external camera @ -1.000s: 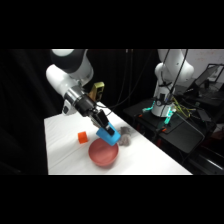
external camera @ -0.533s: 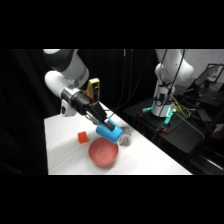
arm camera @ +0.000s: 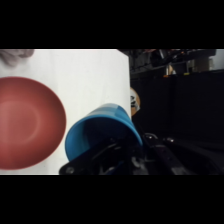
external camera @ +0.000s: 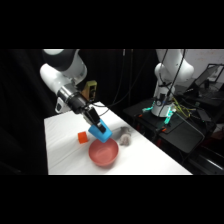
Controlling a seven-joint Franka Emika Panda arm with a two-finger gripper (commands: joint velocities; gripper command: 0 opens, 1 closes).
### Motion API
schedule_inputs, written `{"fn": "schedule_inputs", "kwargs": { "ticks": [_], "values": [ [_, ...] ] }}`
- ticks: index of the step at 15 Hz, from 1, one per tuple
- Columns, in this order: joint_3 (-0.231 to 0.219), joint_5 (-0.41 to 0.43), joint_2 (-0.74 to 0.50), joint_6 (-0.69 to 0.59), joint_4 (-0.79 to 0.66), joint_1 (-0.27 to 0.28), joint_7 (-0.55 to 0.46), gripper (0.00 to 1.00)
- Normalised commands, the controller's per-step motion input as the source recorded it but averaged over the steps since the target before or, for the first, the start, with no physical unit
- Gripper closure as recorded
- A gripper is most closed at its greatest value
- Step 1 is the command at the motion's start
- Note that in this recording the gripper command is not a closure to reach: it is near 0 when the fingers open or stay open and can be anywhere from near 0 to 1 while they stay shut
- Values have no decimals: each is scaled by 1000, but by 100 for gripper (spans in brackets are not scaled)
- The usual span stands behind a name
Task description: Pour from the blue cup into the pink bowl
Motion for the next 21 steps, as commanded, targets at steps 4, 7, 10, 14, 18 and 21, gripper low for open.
{"fn": "schedule_inputs", "kwargs": {
  "ticks": [4,7,10,14,18,21],
  "values": [
    [-94,-479,-468,449,-400,72,108,11],
    [-81,-448,-559,600,-640,14,98,10],
    [-98,-402,-552,735,-772,10,172,9],
    [-105,-315,-397,815,-768,-12,328,9],
    [-58,-210,-183,558,-514,3,441,7],
    [-9,-185,-22,329,-246,60,416,6]
  ]
}}
